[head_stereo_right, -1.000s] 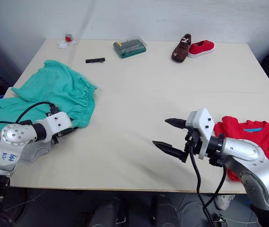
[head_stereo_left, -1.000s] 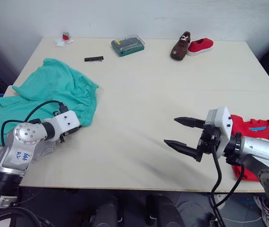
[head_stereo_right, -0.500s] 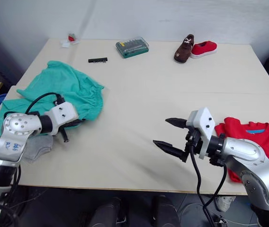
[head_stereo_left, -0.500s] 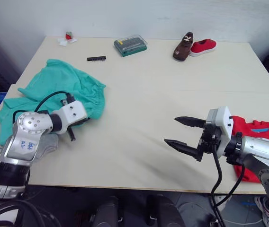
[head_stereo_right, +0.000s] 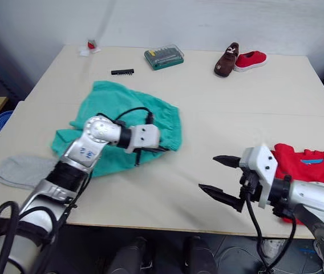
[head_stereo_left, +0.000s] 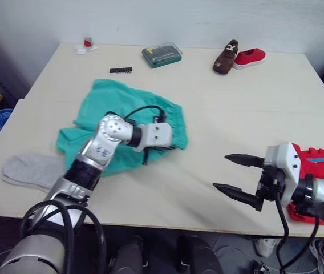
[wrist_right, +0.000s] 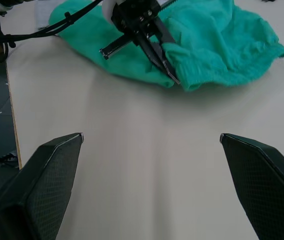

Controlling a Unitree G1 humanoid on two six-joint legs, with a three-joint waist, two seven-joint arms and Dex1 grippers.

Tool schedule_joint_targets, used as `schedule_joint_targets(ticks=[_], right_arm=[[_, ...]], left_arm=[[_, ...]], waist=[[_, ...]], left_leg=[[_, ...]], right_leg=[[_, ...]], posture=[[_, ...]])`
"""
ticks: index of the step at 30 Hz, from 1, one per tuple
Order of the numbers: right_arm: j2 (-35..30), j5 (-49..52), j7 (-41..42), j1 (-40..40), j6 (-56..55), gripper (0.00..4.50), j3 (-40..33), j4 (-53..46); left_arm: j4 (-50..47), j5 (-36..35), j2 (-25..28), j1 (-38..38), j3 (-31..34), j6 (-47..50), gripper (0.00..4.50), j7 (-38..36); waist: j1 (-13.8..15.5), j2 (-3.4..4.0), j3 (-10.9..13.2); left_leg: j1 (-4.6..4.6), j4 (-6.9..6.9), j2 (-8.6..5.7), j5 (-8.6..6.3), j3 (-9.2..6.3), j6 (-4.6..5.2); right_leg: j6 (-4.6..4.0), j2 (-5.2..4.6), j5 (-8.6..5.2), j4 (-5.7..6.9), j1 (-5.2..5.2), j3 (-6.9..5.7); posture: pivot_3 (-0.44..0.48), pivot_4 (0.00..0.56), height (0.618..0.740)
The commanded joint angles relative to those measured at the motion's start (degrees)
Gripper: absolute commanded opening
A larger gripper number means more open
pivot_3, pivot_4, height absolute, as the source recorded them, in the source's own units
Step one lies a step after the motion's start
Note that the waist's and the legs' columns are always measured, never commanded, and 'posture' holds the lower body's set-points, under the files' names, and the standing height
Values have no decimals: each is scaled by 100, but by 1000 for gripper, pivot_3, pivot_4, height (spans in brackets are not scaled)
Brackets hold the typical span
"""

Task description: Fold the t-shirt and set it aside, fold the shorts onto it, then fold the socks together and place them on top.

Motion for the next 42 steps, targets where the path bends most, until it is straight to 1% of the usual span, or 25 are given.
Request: schedule_joint_targets(ticks=[1,5,8,11,17,18,19,21,22,25,27,28,29,30,31,33,36,39,42], right_arm=[[-42,74,28,436,-39,4500,-611,-453],[56,-22,-37,1003,-89,4500,-973,-732],[103,-123,-159,1210,-125,4500,-1029,-868],[128,-217,-270,1289,-147,4500,-996,-915],[81,-541,-234,1188,-372,4500,-650,-727],[57,-564,-204,1102,-405,4500,-569,-675],[39,-572,-184,1016,-419,4500,-502,-626],[-6,-618,-118,841,-460,4500,-381,-508],[-38,-661,-67,769,-490,4500,-324,-446],[-154,-884,103,616,-640,4500,-151,-280],[-244,-1086,208,546,-775,4500,-34,-188],[-313,-1247,274,521,-888,4500,51,-132],[-400,-1440,367,520,-1035,4500,146,-78],[-512,-1683,507,552,-1248,4500,275,-13],[-578,-1844,608,583,-1404,4500,356,35],[-652,-2054,774,597,-1670,4500,509,146],[-775,-2600,978,396,-2246,4500,989,511],[-753,-3070,1040,124,-2741,4500,1388,878],[-627,-3443,995,-249,-3105,4500,1784,1246]], left_arm=[[27,-178,-455,-179,-295,-474,17,-404],[360,21,-987,-308,-611,-1052,17,-516],[507,27,-1254,-355,-661,-1110,17,-492],[467,20,-1290,-349,-588,-827,17,-458],[4,-489,-1054,-188,-234,-15,17,-761],[-152,-671,-1001,-157,-151,240,490,-873],[-330,-848,-940,-121,-77,509,667,-983],[-766,-1283,-812,-43,122,1159,1359,-1165],[-1005,-1543,-732,-4,246,1525,1619,-1249],[-1586,-2045,-370,116,513,2325,2569,-1414],[-1866,-2174,-78,203,585,2653,3212,-1447],[-2012,-2185,149,281,594,2773,3464,-1509],[-2155,-2145,411,380,587,2815,3850,-1582],[-2310,-2029,781,564,585,2746,4167,-1680],[-2420,-1959,1029,690,576,2688,4465,-1730],[-2636,-1826,1565,1019,600,2636,4465,-1752],[-3072,-1480,2599,1950,855,2279,4465,-1655],[-3700,-1578,3060,2641,1168,2472,4465,-1390],[-4153,-1241,3494,3421,1514,2283,4465,-974]], waist=[[-2,-1,0],[-22,-1,0],[-37,-1,0],[-48,-1,0],[-61,-1,0],[-62,-1,0],[-79,-1,0],[-93,-1,0],[-101,-1,0],[-140,0,0],[-158,0,0],[-168,1,0],[-168,1,-1],[-187,2,-1],[-189,2,-1],[-173,1,-1],[-210,1,-1],[-186,-1,0],[-141,-3,-1]], left_leg=[[0,0,0,0,0,0],[4,7,2,-1,-1,2],[6,8,3,-1,-2,3],[7,8,3,-2,-4,6],[6,8,4,-2,-7,5],[6,8,4,-1,-8,4],[6,9,4,-1,-8,5],[6,10,4,0,-9,3],[6,10,4,1,-10,1],[5,11,4,4,-13,-4],[7,11,4,5,-14,-5],[10,11,4,5,-14,-6],[10,10,4,7,-13,-8],[12,10,4,7,-12,-9],[14,8,5,8,-11,-11],[19,5,6,11,-10,-16],[19,2,7,11,-7,-16],[18,3,8,10,-9,-16],[15,8,4,6,-12,-10]], right_leg=[[0,0,0,0,1,0],[1,2,1,3,3,5],[1,2,1,7,3,6],[1,1,1,8,3,6],[1,1,1,8,3,5],[1,1,1,9,4,5],[1,1,1,9,4,5],[1,1,1,10,4,4],[1,1,1,11,5,4],[1,2,1,14,5,2],[1,2,0,15,6,2],[1,3,0,15,8,2],[1,4,0,16,8,3],[1,5,0,17,8,4],[0,6,-1,18,8,5],[-2,8,-2,19,8,5],[-3,7,-3,16,7,10],[-5,4,-4,15,7,8],[-5,-6,-4,12,8,8]], posture=[[0,150,740],[0,150,740],[0,150,740],[0,150,740],[0,150,740],[0,150,740],[0,150,740],[0,150,740],[0,150,740],[0,150,740],[0,150,740],[0,150,740],[0,150,740],[0,150,740],[0,150,740],[0,150,740],[0,150,740],[0,150,740],[0,150,740]])
